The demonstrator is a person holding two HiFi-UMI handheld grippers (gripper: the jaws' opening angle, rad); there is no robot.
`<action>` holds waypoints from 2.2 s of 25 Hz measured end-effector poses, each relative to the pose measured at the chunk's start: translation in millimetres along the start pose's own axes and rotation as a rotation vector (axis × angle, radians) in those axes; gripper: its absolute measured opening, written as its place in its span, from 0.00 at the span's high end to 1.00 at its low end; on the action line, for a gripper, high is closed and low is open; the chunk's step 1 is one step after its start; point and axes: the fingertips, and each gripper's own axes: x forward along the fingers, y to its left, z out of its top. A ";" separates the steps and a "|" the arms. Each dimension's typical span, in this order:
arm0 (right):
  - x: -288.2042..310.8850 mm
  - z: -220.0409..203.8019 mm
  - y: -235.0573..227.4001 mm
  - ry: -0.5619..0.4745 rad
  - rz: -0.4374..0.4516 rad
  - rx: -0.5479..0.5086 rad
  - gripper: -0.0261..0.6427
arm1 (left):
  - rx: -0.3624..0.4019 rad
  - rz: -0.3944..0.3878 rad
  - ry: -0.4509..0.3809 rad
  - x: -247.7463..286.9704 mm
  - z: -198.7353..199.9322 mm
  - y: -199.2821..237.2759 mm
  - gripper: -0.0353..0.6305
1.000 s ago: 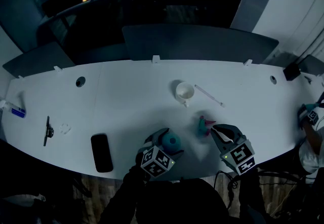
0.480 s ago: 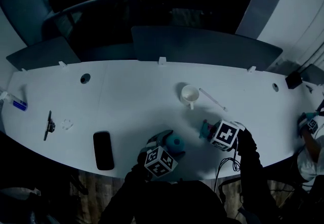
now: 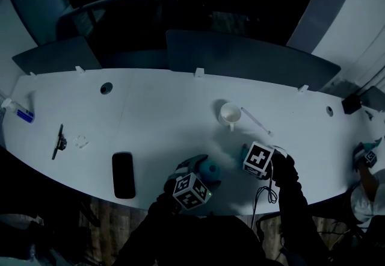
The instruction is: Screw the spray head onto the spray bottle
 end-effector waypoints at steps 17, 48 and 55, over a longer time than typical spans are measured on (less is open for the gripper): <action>-280.0 95.3 48.2 -1.523 -0.007 0.170 0.77 | -0.004 0.003 0.004 -0.7 -0.7 -0.7 0.28; -154.1 128.9 112.1 -1.498 -0.048 -0.045 0.77 | -0.005 -0.003 0.009 -0.4 -0.6 -1.6 0.29; -152.6 127.1 113.5 -1.522 -0.108 -0.102 0.77 | -0.002 -0.009 0.000 -0.7 1.3 -1.6 0.29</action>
